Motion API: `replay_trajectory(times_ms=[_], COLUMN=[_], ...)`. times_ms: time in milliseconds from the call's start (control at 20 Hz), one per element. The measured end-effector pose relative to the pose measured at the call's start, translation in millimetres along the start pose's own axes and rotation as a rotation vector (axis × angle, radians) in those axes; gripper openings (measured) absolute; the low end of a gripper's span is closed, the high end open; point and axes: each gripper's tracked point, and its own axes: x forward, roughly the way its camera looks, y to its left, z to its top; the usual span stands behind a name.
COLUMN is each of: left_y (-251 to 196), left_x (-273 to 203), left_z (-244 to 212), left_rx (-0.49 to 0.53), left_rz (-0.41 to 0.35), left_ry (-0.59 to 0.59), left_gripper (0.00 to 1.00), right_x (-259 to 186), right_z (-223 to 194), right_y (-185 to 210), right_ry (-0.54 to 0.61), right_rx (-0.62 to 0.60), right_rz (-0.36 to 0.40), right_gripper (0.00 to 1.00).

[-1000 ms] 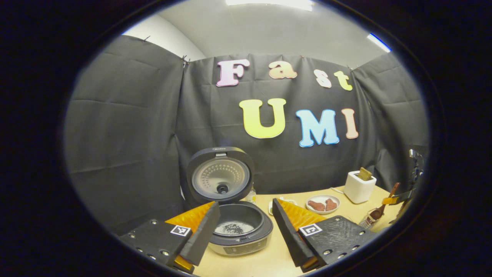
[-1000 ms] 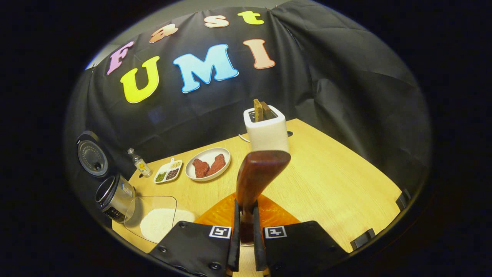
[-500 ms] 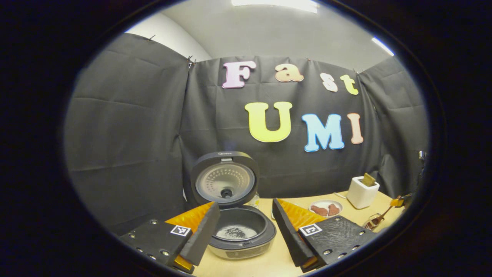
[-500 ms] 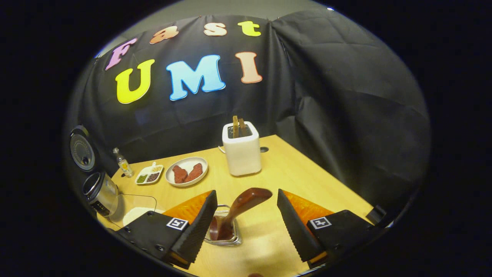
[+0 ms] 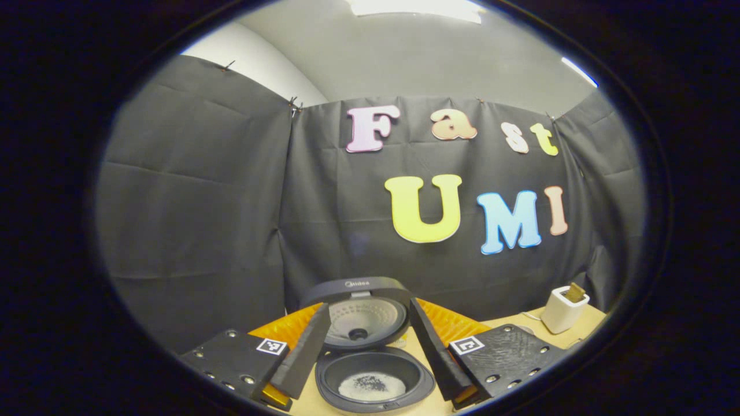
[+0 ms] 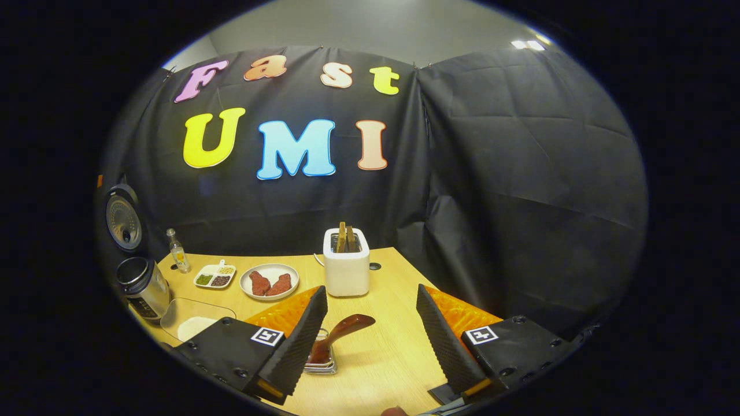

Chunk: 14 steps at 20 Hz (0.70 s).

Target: Close the left gripper, press the button to open the rice cooker; take a wooden spoon from the chopstick holder with the right hand, scoop a spoonful of rice and pour it into the rice cooker, then put the wooden spoon back into the chopstick holder.

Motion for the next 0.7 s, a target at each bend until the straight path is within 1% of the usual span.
replay_trajectory(times_ms=[150, 300, 450, 600, 700], left_y=[3.3, 5.4, 12.8, 25.2, 28.2], left_x=[38.6, 76.2, 115.8, 152.3, 171.0], left_z=[3.8, 1.0, -0.7, -13.8, -22.5], left_rx=[0.007, -0.015, -0.041, -0.036, -0.031], left_rz=[0.006, 0.002, 0.016, 0.042, 0.047], left_ry=[0.026, 0.049, 0.068, 0.103, 0.126], left_gripper=[0.85, 0.85, 0.85, 0.84, 0.85], right_x=[-11.7, -20.0, -24.8, -25.4, -25.6], right_z=[-3.0, -10.9, -17.5, -23.7, -29.4], right_y=[4.0, 7.3, 8.9, 10.3, 11.2], right_ry=[-0.002, 0.012, 0.028, 0.040, 0.053], right_rx=[0.001, -0.009, -0.005, -0.002, -0.005], right_rz=[-0.011, -0.025, -0.041, -0.057, -0.062], right_gripper=[0.98, 0.98, 0.98, 0.98, 0.98])
